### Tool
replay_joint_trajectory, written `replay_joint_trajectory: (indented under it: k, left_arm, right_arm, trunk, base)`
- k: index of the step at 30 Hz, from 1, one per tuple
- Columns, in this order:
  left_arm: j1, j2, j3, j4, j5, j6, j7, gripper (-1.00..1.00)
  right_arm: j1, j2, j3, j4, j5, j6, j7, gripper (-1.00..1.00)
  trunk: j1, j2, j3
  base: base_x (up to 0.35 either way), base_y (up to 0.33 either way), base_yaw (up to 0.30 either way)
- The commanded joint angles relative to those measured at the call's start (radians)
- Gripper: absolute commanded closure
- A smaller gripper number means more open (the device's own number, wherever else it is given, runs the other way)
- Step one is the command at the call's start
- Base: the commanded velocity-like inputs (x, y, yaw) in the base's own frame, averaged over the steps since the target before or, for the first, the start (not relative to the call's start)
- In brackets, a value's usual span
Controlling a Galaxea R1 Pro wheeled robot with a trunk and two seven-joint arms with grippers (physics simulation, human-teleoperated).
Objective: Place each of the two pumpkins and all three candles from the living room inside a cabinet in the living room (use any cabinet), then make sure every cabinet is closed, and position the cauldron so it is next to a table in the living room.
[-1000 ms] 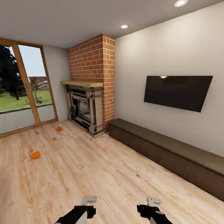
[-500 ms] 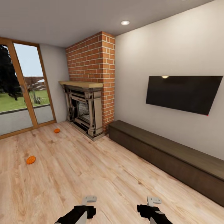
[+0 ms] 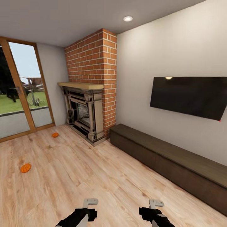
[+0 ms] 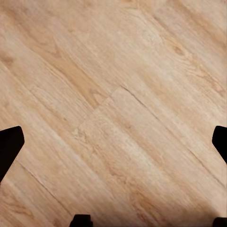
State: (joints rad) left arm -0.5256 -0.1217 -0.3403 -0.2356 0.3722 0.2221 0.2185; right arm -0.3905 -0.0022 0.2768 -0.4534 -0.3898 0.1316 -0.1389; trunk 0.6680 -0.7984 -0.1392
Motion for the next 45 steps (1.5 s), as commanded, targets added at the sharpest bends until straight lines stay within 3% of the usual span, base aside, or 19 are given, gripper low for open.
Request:
replay_joint_trajectory:
  k: [1, 12, 27, 45]
  left_arm:
    - [-0.001, 0.001, -0.009, -0.002, 0.010, 0.005, 0.007, -1.00]
    - [-0.001, 0.001, -0.008, -0.002, 0.010, 0.005, 0.007, -1.00]
    - [0.000, 0.001, -0.009, -0.002, 0.010, 0.005, 0.007, -1.00]
    - [-0.001, 0.002, -0.007, -0.002, 0.013, 0.006, 0.008, -1.00]
  right_arm:
    - [-0.001, -0.001, 0.007, -0.002, -0.006, 0.005, -0.008, -1.00]
    - [-0.001, 0.000, 0.008, -0.002, -0.005, 0.005, -0.008, -1.00]
    - [0.000, 0.000, 0.009, -0.002, -0.004, 0.005, -0.008, -1.00]
    - [0.000, -0.001, 0.009, -0.002, -0.004, 0.005, -0.008, -1.00]
  trunk:
    - [0.001, -0.001, -0.002]
    - [0.001, -0.001, -0.002]
    - [0.001, -0.001, -0.002]
    - [0.001, -0.001, -0.002]
  base:
    - [0.335, 0.000, 0.000]
    - [0.335, 0.000, 0.021]
    - [0.335, 0.000, 0.226]
    - [0.335, 0.000, 0.014]
